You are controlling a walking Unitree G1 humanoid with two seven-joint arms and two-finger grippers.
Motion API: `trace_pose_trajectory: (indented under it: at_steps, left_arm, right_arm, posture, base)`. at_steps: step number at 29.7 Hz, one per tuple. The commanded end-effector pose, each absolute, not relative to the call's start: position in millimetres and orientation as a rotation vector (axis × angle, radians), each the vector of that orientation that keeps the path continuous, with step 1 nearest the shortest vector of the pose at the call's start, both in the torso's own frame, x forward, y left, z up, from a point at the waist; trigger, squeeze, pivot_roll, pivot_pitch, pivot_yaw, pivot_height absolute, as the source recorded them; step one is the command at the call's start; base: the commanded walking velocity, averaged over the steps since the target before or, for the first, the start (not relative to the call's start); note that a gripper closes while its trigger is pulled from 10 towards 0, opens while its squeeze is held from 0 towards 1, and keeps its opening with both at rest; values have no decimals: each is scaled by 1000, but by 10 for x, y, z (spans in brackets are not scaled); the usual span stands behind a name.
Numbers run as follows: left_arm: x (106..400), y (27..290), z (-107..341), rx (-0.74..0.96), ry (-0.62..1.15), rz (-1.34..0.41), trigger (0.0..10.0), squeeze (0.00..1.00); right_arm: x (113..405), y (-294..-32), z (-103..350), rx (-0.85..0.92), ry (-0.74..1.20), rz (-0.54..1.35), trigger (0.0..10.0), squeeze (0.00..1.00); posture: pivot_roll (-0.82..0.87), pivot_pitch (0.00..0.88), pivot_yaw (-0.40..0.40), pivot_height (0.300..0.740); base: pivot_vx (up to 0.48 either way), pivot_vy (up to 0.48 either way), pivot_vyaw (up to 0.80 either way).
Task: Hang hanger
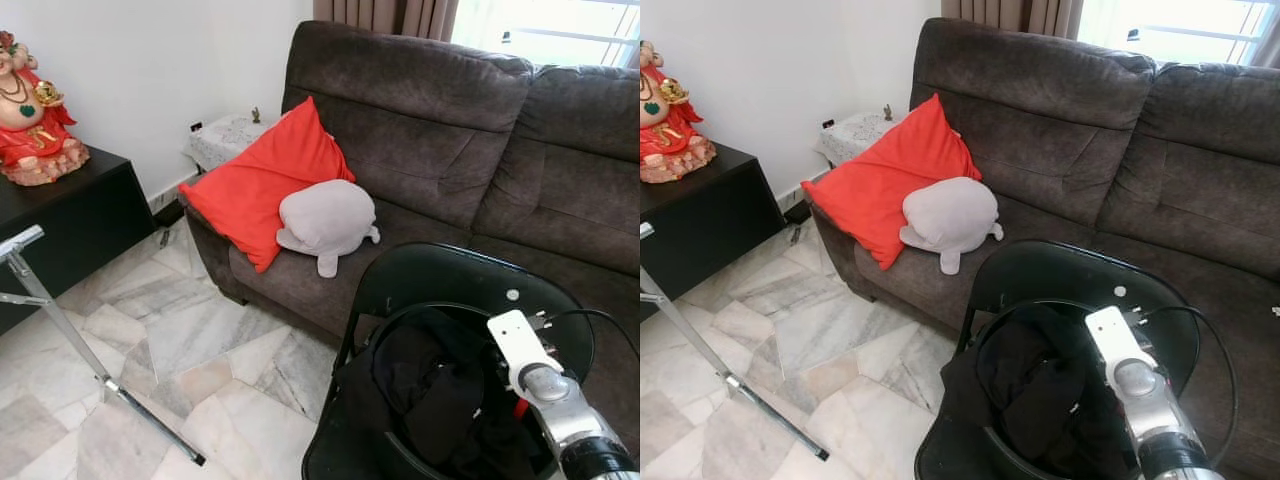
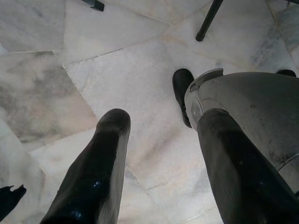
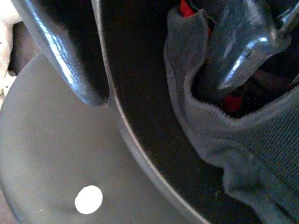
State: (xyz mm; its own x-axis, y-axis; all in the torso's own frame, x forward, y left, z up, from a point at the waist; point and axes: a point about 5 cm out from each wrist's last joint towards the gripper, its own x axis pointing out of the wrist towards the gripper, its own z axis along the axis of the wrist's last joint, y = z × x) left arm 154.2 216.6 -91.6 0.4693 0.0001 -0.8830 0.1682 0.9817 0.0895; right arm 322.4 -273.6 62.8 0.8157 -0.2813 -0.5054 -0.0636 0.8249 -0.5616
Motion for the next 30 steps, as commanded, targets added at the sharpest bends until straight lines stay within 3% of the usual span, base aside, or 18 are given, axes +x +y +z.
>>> trace_pose_trajectory:
  at_steps: [1,3,4,5,6,19,20,21,26,27,28,29,30]
  left_arm:
    - [1480,2223,-929,188,1104,-106,10000,0]
    - [1480,2223,-929,188,1103,-106,10000,0]
    - [1481,2222,-929,190,1103,-107,10000,0]
    - [1481,2222,-929,191,1102,-107,10000,0]
    - [1482,2223,-929,192,1102,-108,10000,0]
    - [1482,2223,-928,202,1105,-117,10000,0]
    - [1483,2224,-928,203,1104,-118,10000,0]
    - [1484,2224,-927,204,1104,-119,10000,0]
    - [1486,2224,-926,209,1104,-123,10000,0]
    - [1486,2225,-926,209,1104,-123,10000,0]
    - [1486,2225,-926,210,1104,-124,10000,0]
    - [1487,2225,-926,211,1104,-124,10000,0]
    - [1486,2225,-926,212,1104,-125,10000,0]
  right_arm:
    - [3284,-2700,677,-588,587,-119,10000,0]
    - [3302,-2683,678,-580,581,-113,10000,0]
    - [3307,-2679,676,-581,581,-111,4510,0]
    - [3310,-2675,674,-581,581,-110,4510,0]
    - [3314,-2669,674,-581,579,-106,0,0]
    - [3269,-2670,586,-577,608,-110,0,0]
    - [3259,-2683,576,-580,614,-116,7804,0]
    - [3250,-2698,568,-583,618,-123,10000,0]
    - [3232,-2721,548,-573,625,-133,10000,0]
    - [3230,-2721,544,-570,625,-133,4784,0]
    - [3228,-2720,539,-569,626,-133,1529,0]
    - [3225,-2719,532,-569,628,-132,0,0]
    - [3224,-2719,529,-569,630,-132,0,0]
  posture:
    - [98,7,53,740]
    - [104,7,53,740]
    - [104,7,53,740]
    - [104,7,53,740]
    - [104,7,53,740]
    - [110,8,54,740]
    - [112,9,55,740]
    - [112,9,55,740]
    - [113,9,56,740]
    - [113,9,56,740]
    - [113,9,56,740]
    - [113,9,56,740]
    - [122,7,57,740]
  base:
    - [0,0,0]
    - [0,0,0]
    - [0,0,0]
    - [0,0,0]
    - [0,0,0]
    - [0,0,0]
    - [0,0,0]
    - [0,0,0]
    - [0,0,0]
    - [0,0,0]
    - [0,0,0]
    - [0,0,0]
    - [0,0,0]
